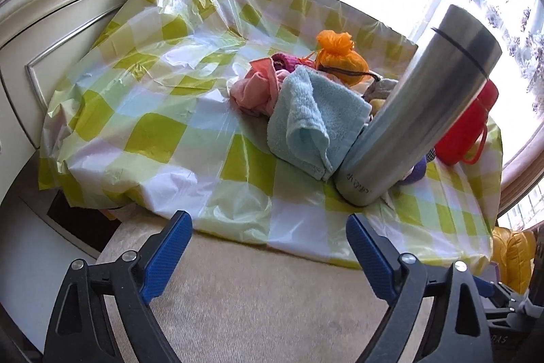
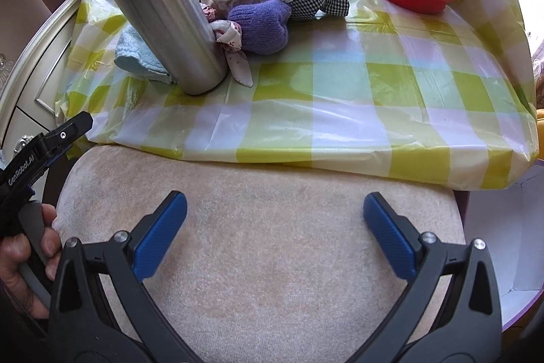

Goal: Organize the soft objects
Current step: 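Grasp the blue towel with the left tool while the right tool grasps the purple knit hat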

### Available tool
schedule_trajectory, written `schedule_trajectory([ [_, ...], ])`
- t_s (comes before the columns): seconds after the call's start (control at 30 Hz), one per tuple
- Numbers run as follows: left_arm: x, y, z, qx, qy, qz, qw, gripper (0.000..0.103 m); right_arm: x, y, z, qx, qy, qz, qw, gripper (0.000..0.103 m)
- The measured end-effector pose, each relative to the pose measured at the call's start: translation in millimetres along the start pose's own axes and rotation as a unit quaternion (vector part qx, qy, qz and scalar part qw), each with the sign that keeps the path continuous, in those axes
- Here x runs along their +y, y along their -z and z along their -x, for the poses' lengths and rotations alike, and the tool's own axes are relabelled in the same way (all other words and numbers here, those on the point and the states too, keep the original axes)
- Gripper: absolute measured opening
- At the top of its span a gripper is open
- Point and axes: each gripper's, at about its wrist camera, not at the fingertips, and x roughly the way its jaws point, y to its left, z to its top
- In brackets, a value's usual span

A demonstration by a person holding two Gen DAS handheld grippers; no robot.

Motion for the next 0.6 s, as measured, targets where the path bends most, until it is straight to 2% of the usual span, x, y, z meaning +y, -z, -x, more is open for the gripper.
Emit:
schedule_trajectory([
  [0.13, 2, -35, -25, -0.003, 0.048, 0.034, 0.9983, 0.086, -9, -27, 3, -0.04, 0.005, -0.01, 0.999, 0.103],
  [0.3, 2, -66, -66, 0.017, 0.085, 0.059, 0.9945, 0.086, -19, -65, -5, -0.075, -0.02, -0.022, 0.997, 0.103],
  [0.4, 4, -74, -89, 0.034, 0.094, 0.072, 0.9924, 0.083, -21, -83, -19, -0.078, -0.034, -0.01, 0.996, 0.103],
  [0.53, 6, -78, -107, 0.043, 0.099, 0.081, 0.9909, 0.077, -9, -107, -48, -0.056, -0.021, 0.053, 0.997, 0.103],
  [0.6, 7, -78, -113, 0.045, 0.107, 0.083, 0.9897, 0.072, -9, -117, -59, -0.054, -0.022, 0.04, 0.998, 0.103],
])
